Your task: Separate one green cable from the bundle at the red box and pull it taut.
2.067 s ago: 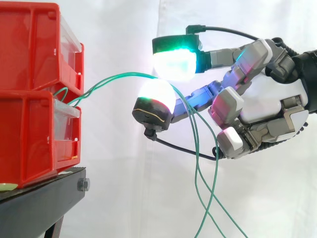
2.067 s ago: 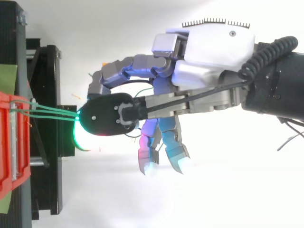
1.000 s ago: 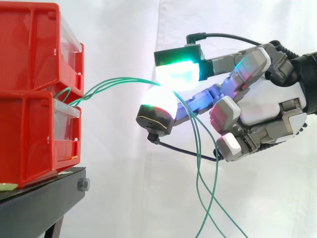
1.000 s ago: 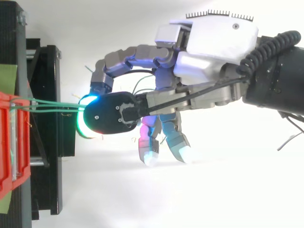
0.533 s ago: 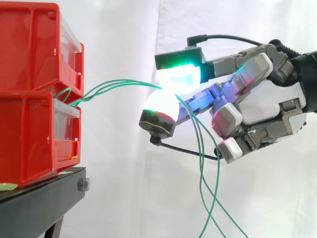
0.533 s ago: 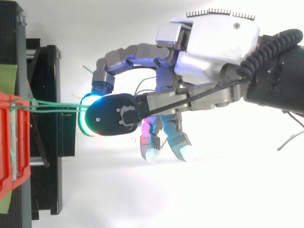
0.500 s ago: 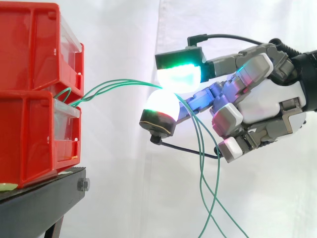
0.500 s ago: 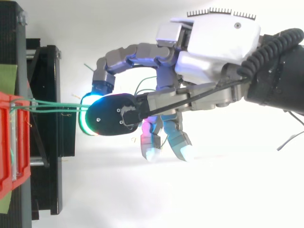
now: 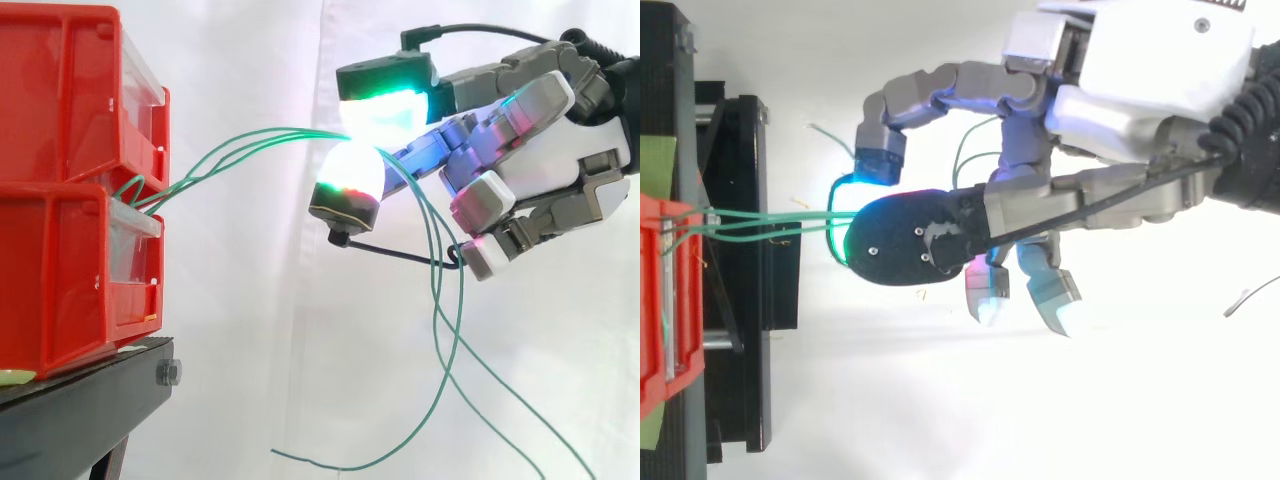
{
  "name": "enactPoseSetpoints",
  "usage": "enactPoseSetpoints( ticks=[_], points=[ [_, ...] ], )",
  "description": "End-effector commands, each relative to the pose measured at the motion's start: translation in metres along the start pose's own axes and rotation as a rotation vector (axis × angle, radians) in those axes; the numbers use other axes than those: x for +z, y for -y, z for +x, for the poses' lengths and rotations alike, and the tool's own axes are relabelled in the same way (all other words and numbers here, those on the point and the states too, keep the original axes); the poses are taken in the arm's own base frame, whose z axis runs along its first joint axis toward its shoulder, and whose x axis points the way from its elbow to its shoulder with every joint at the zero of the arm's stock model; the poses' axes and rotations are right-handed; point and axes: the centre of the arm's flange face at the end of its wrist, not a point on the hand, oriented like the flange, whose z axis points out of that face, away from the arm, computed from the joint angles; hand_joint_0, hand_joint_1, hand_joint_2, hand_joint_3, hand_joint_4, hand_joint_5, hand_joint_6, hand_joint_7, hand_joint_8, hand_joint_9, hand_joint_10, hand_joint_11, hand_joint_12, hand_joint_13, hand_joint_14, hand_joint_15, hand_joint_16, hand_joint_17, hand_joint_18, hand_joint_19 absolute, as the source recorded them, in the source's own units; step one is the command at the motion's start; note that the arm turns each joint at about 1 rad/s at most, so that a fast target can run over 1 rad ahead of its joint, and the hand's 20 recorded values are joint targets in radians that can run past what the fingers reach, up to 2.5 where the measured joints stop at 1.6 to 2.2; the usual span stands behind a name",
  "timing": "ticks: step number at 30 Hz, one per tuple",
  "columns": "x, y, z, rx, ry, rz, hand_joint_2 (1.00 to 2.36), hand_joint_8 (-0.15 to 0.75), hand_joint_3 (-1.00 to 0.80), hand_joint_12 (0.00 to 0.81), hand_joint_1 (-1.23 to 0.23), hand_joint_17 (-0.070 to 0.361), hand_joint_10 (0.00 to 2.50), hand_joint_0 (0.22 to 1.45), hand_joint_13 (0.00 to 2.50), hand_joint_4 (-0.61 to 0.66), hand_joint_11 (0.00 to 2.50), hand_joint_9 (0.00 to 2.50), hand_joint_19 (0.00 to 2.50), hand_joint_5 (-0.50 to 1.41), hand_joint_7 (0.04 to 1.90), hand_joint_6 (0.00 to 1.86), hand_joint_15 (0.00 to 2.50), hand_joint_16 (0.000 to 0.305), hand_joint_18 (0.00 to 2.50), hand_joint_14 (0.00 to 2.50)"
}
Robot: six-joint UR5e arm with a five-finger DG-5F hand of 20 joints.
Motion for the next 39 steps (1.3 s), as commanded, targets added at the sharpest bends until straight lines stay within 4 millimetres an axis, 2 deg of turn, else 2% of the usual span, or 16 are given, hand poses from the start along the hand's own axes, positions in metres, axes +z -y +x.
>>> enactPoseSetpoints(
  ticks=[1, 14, 30, 32, 39],
  points=[
    [-0.0033, -0.0038, 0.0008, -0.027, 0.000, 0.000, 1.02, 0.255, -0.04, 0.402, -0.68, 0.140, 0.01, 0.67, 1.45, 0.07, 0.41, 1.94, 0.47, 0.14, 1.29, 0.50, 0.52, 0.062, 1.18, 0.02],
    [-0.0031, -0.0059, -0.0008, -0.131, 0.007, -0.003, 1.02, 0.244, -0.06, 0.393, -0.70, 0.135, 0.01, 0.67, 1.43, 0.09, 0.43, 1.92, 0.49, 0.14, 1.30, 0.50, 0.53, 0.060, 1.14, 0.02],
    [-0.0027, -0.0080, -0.0029, -0.139, 0.010, -0.007, 1.02, 0.249, -0.13, 0.395, -0.78, 0.135, 0.02, 0.68, 1.43, 0.13, 0.43, 1.89, 0.48, 0.14, 1.33, 0.50, 0.53, 0.060, 1.14, 0.02],
    [-0.0027, -0.0080, -0.0029, -0.139, 0.010, -0.007, 1.01, 0.240, -0.16, 0.398, -0.76, 0.137, 0.02, 0.67, 1.44, 0.13, 0.45, 1.91, 0.48, 0.14, 1.33, 0.50, 0.53, 0.061, 1.16, 0.02],
    [-0.0030, -0.0079, -0.0019, -0.140, 0.008, -0.006, 1.00, 0.215, -0.43, 0.370, -0.61, 0.126, 0.02, 0.61, 1.43, 0.12, 0.46, 1.91, 0.54, 0.14, 1.35, 0.50, 0.57, 0.056, 1.11, 0.02]
  ],
)
